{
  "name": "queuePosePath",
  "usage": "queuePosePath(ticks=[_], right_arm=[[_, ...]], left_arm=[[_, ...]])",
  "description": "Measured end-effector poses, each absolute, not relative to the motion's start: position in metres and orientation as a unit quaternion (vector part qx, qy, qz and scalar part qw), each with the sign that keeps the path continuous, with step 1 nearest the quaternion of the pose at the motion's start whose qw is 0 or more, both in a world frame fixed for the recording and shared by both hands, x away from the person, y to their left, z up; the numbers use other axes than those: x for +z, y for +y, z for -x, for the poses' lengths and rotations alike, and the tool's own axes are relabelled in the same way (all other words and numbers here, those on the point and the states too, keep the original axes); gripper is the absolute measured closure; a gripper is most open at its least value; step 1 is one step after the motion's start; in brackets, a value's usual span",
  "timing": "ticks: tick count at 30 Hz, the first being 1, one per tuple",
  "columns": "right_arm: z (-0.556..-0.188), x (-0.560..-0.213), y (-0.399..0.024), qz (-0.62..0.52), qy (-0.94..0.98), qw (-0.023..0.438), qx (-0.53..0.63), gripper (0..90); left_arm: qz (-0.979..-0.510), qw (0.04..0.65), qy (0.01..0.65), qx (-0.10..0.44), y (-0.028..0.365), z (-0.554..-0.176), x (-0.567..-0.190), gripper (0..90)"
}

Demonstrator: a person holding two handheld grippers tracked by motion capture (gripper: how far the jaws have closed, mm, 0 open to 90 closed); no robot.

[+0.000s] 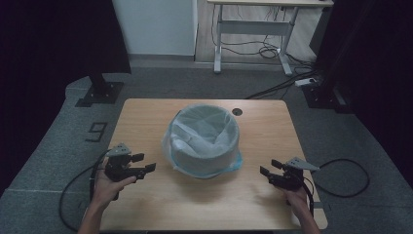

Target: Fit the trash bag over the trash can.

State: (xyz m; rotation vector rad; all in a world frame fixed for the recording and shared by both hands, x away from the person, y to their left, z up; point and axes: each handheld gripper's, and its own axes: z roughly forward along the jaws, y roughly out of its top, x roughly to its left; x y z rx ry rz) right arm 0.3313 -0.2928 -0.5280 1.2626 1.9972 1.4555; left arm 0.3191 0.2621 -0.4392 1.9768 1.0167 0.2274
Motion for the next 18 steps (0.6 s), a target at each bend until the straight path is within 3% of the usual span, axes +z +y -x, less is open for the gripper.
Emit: queuePosePath(ticks=[18], right_arm=[[-0.334,-0.532,-0.292,-0.448,0.713,0.184,0.507,30.2]], left_arm=[[-0.791,0.420,0.437,0.082,0.266,-0.321,-0.475,30.1]])
